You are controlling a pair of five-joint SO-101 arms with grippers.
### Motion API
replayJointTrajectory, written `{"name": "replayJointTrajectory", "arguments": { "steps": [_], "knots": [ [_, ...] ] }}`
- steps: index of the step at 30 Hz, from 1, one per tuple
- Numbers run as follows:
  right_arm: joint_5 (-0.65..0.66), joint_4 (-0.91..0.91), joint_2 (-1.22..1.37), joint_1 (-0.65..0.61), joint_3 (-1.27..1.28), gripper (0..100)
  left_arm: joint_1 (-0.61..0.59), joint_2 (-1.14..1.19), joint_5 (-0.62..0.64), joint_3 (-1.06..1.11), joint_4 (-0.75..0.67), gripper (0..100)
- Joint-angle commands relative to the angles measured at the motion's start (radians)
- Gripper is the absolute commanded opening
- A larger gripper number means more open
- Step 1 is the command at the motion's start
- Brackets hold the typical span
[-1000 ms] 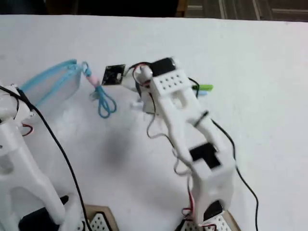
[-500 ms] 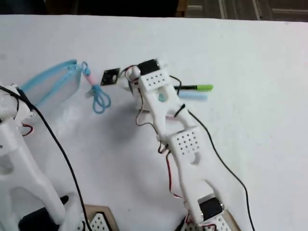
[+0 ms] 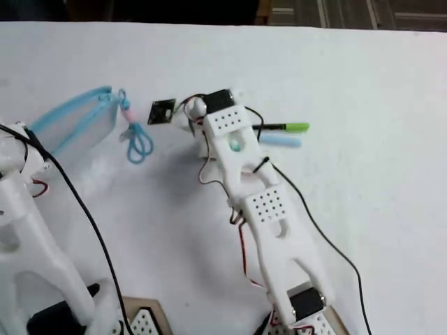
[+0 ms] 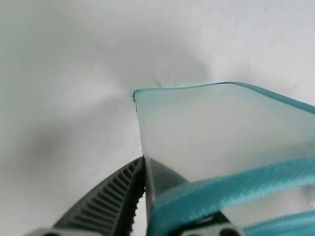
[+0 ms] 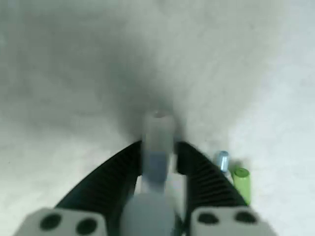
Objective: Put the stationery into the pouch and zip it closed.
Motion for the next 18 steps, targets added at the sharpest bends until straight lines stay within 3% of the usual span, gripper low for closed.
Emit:
{"name": "replayJointTrajectory", "arguments": {
  "steps": [1, 11, 18],
  "knots": [
    [0.006, 0.015, -0.027, -0.012, 0.003, 2.9, -0.007, -0.012, 0.006, -0.006, 0.002, 2],
    [-0.061, 0.016, -0.206, -0.013, 0.009, 1.8, -0.007, -0.007, 0.005, -0.005, 0.002, 2],
    [-0.184, 0.013, -0.294, -0.027, -0.002, 1.8, -0.007, -0.013, 0.005, -0.005, 0.002, 2]
  ]
}}
